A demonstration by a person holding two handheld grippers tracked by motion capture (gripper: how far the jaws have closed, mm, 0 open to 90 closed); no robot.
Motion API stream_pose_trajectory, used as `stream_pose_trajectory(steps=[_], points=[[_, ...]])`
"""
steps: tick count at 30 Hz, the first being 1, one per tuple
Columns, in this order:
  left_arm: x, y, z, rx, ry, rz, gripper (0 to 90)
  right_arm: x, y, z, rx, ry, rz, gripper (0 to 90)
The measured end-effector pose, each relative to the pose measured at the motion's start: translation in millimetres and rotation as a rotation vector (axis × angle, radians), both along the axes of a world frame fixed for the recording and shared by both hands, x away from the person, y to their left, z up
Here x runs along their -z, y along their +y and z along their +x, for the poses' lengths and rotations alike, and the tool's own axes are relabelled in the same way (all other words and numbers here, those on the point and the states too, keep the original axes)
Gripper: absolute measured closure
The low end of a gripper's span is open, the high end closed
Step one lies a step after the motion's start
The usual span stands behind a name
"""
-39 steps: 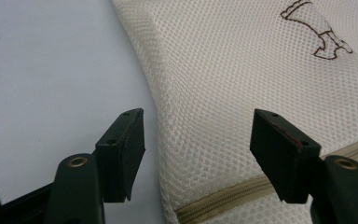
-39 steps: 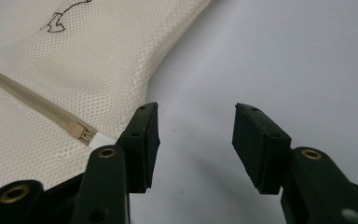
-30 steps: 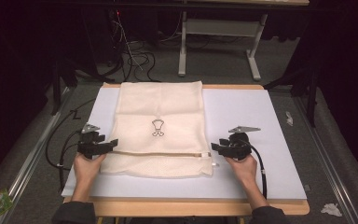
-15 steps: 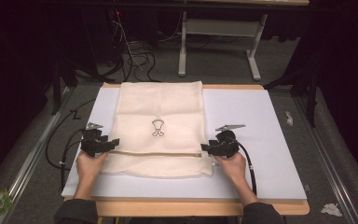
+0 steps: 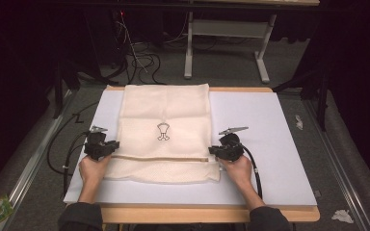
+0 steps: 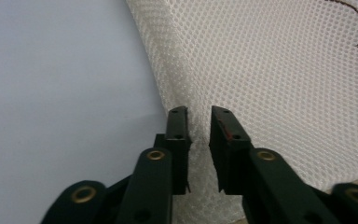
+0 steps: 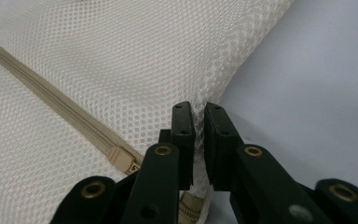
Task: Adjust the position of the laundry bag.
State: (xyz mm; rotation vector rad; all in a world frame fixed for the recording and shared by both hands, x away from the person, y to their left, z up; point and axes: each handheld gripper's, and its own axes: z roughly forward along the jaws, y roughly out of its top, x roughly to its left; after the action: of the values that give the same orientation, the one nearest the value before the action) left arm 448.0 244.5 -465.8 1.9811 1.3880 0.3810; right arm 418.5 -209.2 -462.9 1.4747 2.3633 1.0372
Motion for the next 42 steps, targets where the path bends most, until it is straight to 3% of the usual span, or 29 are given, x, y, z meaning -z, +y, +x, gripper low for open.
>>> stream_pose_trajectory(steps=[6,17,24,31,42], points=[[-1.5,1.2,-0.5,0.003,-0.011,-0.008,86.9,-0.3,1.4,-0.6,-0.012,-0.013,-0.013,87.7],[-7.9,-0.5,-2.8,0.016,-0.043,-0.031,88.2,-2.1,-2.4,-1.7,-0.016,-0.032,-0.006,88.4],[-12.6,-7.2,-3.1,0.040,-0.054,-0.008,88.2,-3.3,-7.0,-2.0,-0.004,-0.037,-0.001,88.4],[-18.5,-15.2,-3.5,0.067,-0.078,-0.040,88.1,-5.6,-19.4,-3.7,0.011,-0.040,0.011,88.4],[-20.7,-31.9,-1.3,0.101,-0.084,-0.046,88.4,-8.6,-42.8,-8.6,0.049,-0.059,0.029,88.5]])
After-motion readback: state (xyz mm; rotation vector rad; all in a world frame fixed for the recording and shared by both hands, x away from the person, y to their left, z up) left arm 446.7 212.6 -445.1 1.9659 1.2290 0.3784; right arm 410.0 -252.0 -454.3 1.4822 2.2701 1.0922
